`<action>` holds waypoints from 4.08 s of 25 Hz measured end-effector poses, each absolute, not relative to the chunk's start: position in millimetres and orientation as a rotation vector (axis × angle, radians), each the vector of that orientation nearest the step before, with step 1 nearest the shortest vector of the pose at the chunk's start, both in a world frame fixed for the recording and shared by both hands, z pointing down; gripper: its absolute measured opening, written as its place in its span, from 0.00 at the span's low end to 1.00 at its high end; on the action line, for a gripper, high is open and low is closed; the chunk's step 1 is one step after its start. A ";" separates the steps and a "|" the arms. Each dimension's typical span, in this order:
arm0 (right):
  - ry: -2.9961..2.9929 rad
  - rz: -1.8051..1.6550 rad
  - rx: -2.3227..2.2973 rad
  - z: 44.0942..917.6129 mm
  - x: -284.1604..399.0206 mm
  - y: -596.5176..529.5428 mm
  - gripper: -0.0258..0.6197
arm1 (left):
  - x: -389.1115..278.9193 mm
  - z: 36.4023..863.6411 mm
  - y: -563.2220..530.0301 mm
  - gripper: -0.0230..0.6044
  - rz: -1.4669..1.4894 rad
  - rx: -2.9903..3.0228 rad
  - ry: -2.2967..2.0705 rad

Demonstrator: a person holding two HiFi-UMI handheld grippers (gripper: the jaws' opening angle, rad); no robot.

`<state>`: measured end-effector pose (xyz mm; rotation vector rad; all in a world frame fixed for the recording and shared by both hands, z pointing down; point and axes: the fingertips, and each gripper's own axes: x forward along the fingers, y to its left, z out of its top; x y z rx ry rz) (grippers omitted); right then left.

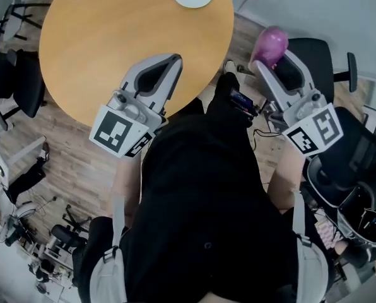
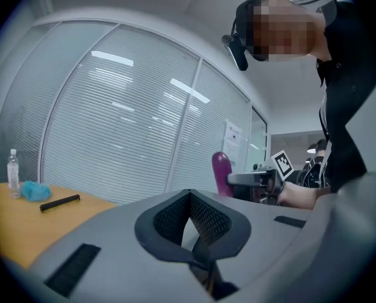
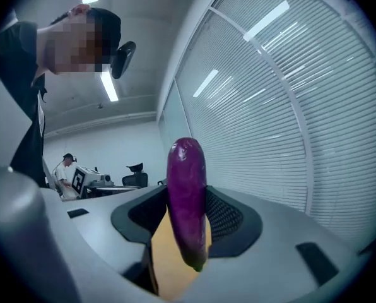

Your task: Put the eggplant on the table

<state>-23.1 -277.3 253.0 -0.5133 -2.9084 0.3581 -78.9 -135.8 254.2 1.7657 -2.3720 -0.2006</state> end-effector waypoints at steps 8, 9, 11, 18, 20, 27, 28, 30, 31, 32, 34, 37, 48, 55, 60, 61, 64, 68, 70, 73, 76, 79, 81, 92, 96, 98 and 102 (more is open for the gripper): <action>-2.754 0.242 -0.725 265.9 -114.4 -288.2 0.35 | -100.2 241.3 -154.2 0.06 -0.269 1.623 -2.486; -2.730 0.224 -0.753 268.9 -116.0 -295.1 0.35 | -95.2 241.3 -161.6 0.06 -0.281 1.594 -2.503; -2.675 0.208 -0.808 277.2 -126.8 -308.9 0.35 | -91.9 242.5 -175.1 0.06 -0.295 1.524 -2.540; -2.460 0.098 -0.941 328.2 -265.2 -318.9 0.35 | -183.9 259.7 -181.3 0.06 -0.391 1.233 -2.639; -2.392 0.064 -0.965 344.6 -296.9 -321.6 0.35 | -203.4 259.4 -185.8 0.06 -0.402 1.156 -2.663; -2.199 -0.006 -1.056 408.6 -353.2 -328.6 0.35 | -235.4 275.2 -206.8 0.06 -0.421 0.935 -2.732; -2.170 -0.019 -1.079 419.2 -359.2 -326.9 0.35 | -239.3 279.2 -209.4 0.06 -0.426 0.902 -2.737; -2.116 -0.046 -1.118 438.5 -366.3 -321.3 0.35 | -241.7 284.3 -212.8 0.06 -0.432 0.848 -2.745; -2.091 -0.059 -1.129 447.6 -368.3 -318.6 0.35 | -241.1 285.3 -214.0 0.06 -0.433 0.827 -2.748; -2.066 -0.069 -1.134 456.7 -370.1 -316.4 0.35 | -240.1 285.7 -215.1 0.06 -0.432 0.809 -2.749; -2.016 -0.081 -1.129 475.9 -373.7 -313.0 0.35 | -237.8 286.6 -217.0 0.06 -0.427 0.777 -2.747; -1.953 -0.092 -1.116 511.8 -378.0 -306.7 0.35 | -235.0 292.1 -217.9 0.06 -0.422 0.736 -2.744; -1.785 -0.151 -1.004 579.7 -387.1 -310.5 0.35 | -239.4 298.5 -240.8 0.06 -0.456 0.675 -2.695; -1.707 -0.182 -0.950 595.1 -395.0 -314.5 0.35 | -234.3 292.0 -250.5 0.06 -0.488 0.654 -2.674; -1.663 -0.212 -0.925 616.6 -395.4 -317.1 0.35 | -232.2 301.4 -251.8 0.06 -0.511 0.625 -2.666; -1.654 -0.215 -0.922 621.2 -394.5 -318.1 0.35 | -232.5 303.5 -252.0 0.06 -0.513 0.618 -2.667; -1.637 -0.230 -0.911 624.5 -395.8 -319.1 0.35 | -235.5 300.0 -250.9 0.06 -0.507 0.605 -2.674; -1.633 -0.250 -0.894 622.1 -399.2 -311.8 0.35 | -238.6 295.8 -242.5 0.06 -0.490 0.601 -2.673; -1.631 -0.250 -0.893 625.8 -399.4 -308.7 0.35 | -238.1 298.6 -240.4 0.06 -0.489 0.599 -2.669; -1.622 -0.232 -0.900 632.1 -394.4 -312.0 0.35 | -233.9 304.1 -246.7 0.06 -0.491 0.599 -2.665; -1.631 -0.229 -0.895 633.7 -390.8 -315.5 0.35 | -230.6 303.6 -252.1 0.06 -0.489 0.600 -2.670; -1.659 -0.227 -0.874 632.1 -393.5 -317.2 0.35 | -231.9 300.2 -252.7 0.06 -0.481 0.597 -2.673; -1.670 -0.222 -0.872 628.5 -394.9 -316.3 0.35 | -232.6 296.6 -250.4 0.06 -0.478 0.591 -2.678; -1.717 -0.194 -0.898 613.6 -395.1 -315.5 0.41 | -224.0 295.0 -242.4 0.06 -0.471 0.545 -2.694; -1.735 -0.185 -0.922 611.1 -395.3 -317.6 0.42 | -223.9 297.0 -244.6 0.06 -0.467 0.545 -2.702; -1.749 -0.184 -0.926 606.7 -394.8 -317.2 0.42 | -222.6 296.5 -245.8 0.06 -0.464 0.550 -2.704; -1.774 -0.171 -0.932 600.3 -396.9 -316.1 0.42 | -222.8 297.5 -245.6 0.06 -0.456 0.562 -2.714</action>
